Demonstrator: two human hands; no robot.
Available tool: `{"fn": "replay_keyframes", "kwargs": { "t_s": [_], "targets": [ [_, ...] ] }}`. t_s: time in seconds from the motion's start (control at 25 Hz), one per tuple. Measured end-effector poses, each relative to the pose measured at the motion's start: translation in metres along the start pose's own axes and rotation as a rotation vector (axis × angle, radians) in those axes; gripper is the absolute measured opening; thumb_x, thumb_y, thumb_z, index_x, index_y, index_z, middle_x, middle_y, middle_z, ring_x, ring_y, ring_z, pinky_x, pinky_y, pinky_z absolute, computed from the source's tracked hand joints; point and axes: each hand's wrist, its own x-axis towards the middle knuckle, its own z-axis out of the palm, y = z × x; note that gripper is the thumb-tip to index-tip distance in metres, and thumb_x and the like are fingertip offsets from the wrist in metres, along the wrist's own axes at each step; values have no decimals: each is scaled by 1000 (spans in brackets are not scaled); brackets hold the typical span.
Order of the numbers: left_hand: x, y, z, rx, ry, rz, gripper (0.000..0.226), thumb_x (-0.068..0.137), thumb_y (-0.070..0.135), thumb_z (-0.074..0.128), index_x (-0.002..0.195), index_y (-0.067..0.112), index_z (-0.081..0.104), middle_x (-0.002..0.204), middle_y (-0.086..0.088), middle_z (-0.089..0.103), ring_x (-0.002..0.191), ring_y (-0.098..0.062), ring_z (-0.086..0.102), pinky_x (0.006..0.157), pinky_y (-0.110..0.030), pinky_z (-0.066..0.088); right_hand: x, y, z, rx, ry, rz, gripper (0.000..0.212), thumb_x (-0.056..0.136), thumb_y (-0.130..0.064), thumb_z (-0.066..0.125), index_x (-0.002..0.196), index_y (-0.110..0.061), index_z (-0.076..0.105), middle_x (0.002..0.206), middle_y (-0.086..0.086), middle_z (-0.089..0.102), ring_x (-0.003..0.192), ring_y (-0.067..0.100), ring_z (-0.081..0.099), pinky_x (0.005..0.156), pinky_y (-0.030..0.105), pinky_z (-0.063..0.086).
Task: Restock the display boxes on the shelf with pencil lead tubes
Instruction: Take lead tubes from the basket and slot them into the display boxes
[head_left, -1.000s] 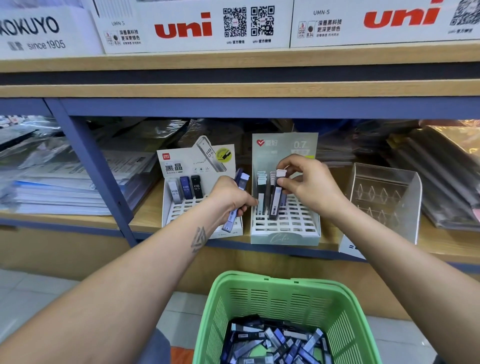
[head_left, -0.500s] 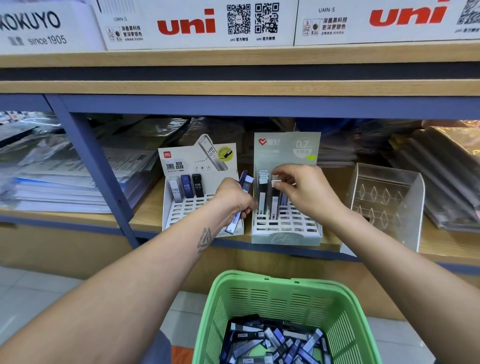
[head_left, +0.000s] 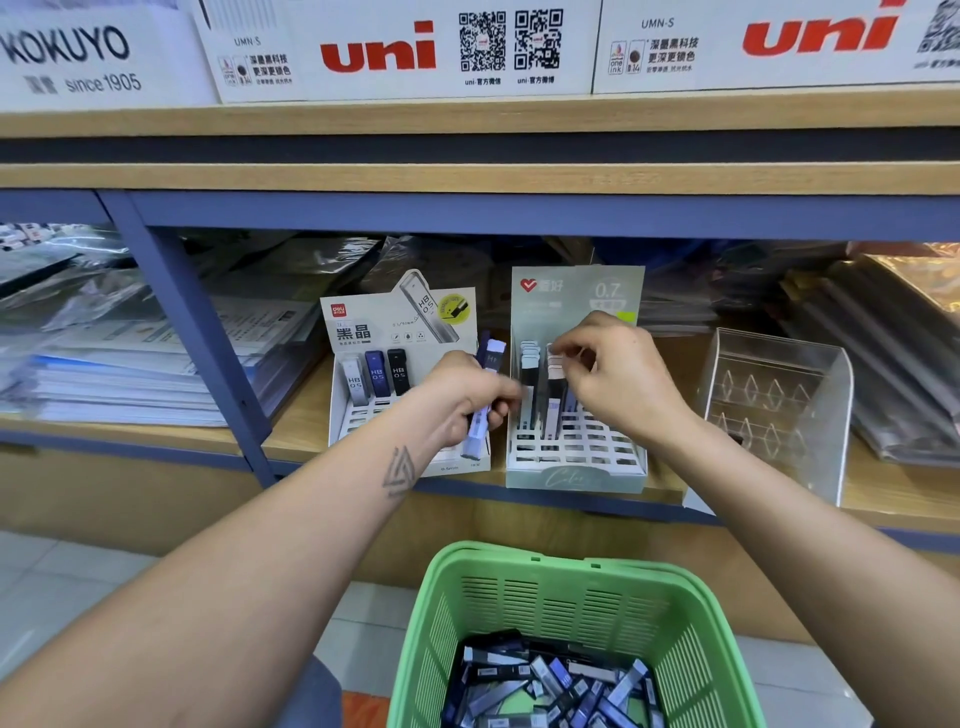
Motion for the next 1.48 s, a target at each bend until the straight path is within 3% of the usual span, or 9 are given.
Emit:
{"fn": "replay_keyframes", "kwargs": {
  "t_s": [0.12,0.28,0.52,0.64,0.8,0.96,1.04,1.28,1.48],
  "targets": [
    [-10,16,-5,-347,-93,-60,29,97,23,65,77,4,56,62,-12,56,42,-12,46,37,-18,38,3,-18,-8,368,-103,173,9,94,-8,63,103,-10,65,79,10,73,64,21,68,69,43,60],
    [-18,23,-11,-570,-113,-18,33,103,26,56,78,5,58,72,-12,59,61,-18,57,51,-24,53,-4,-41,-10,707,-447,335,33,90,-19,76,101,-3,50,75,20,74,60,30,71,52,32,52],
    [-19,18,-10,-589,-46,121,24,100,24,60,88,4,59,76,-10,62,74,-23,65,86,-42,57,-7,-48,4,780,-397,415,32,82,-4,81,101,-1,55,64,9,71,48,20,66,44,24,47],
    [-17,20,-9,-480,3,200,24,100,29,60,89,7,59,71,-7,61,62,-18,61,68,-35,55,-5,-47,-3,818,-368,447,26,83,0,78,103,6,63,68,13,70,52,22,67,50,24,56],
    [-17,19,-11,-406,-43,284,16,94,15,70,81,8,62,63,-4,55,49,-11,45,42,-20,34,-3,-41,-6,832,-352,458,28,84,-3,78,104,7,61,70,17,72,59,28,71,56,28,60],
    [-20,18,-8,-387,-148,320,12,88,-1,71,83,3,61,67,-6,51,51,-10,40,40,-17,30,-1,-32,-26,623,-437,347,28,92,-26,73,100,-1,64,78,18,75,59,27,71,50,25,54],
    [-23,17,-5,-333,-182,323,10,88,-2,71,87,2,62,69,-5,53,52,-9,41,41,-17,30,5,-24,-36,545,-335,300,32,91,-37,73,102,-8,67,80,10,77,55,21,65,46,23,46],
    [-30,17,11,-193,-270,274,8,89,3,72,85,1,65,70,-6,62,48,-9,43,37,-16,30,15,-2,-32,699,-58,259,10,91,-5,71,100,-8,69,71,8,70,55,14,62,53,24,50],
    [-22,24,6,-141,22,299,11,85,0,70,91,4,62,77,-13,64,41,-9,40,36,-18,27,20,25,-47,403,34,283,7,92,-8,71,94,-14,68,80,9,73,61,16,67,65,30,58]
  ]
}}
